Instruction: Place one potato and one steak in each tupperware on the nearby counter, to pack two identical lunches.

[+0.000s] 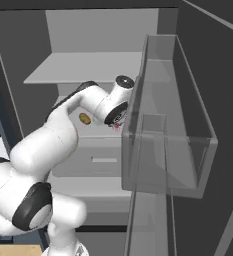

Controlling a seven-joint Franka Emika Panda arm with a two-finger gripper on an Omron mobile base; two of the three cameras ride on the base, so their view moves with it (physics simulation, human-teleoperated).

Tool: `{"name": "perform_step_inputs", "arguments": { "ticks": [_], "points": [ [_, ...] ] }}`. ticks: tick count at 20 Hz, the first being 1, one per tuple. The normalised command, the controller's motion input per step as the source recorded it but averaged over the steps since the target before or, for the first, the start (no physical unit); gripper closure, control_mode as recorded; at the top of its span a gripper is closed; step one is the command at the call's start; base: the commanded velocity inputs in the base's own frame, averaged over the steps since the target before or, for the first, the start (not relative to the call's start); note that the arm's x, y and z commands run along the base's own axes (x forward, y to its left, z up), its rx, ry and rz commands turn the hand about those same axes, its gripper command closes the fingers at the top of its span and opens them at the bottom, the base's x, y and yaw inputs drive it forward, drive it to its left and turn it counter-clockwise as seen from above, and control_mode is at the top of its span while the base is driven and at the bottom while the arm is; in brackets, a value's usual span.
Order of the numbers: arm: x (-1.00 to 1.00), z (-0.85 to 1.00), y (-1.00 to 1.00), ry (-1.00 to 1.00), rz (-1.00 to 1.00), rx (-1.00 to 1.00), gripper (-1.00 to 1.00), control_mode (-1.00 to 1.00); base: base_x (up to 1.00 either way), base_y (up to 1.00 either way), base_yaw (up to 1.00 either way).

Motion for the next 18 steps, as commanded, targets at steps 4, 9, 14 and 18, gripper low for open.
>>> {"name": "perform_step_inputs", "arguments": {
  "ticks": [4, 9, 14, 18],
  "points": [
    [-0.93, 0.63, 0.38, 0.49, -0.06, -0.09, 1.00, -1.00, 0.00, 0.00, 0.00],
    [-1.00, 0.14, 0.40, 0.28, -0.01, -0.05, 1.00, -1.00, 0.00, 0.00, 0.00],
    [-0.96, -0.01, 0.09, 0.00, 0.00, 0.00, 1.00, -1.00, 0.00, 0.00, 0.00],
    [-0.84, 0.00, 0.00, 0.01, 0.00, 0.00, 1.00, -1.00, 0.00, 0.00, 0.00]
  ]
}}
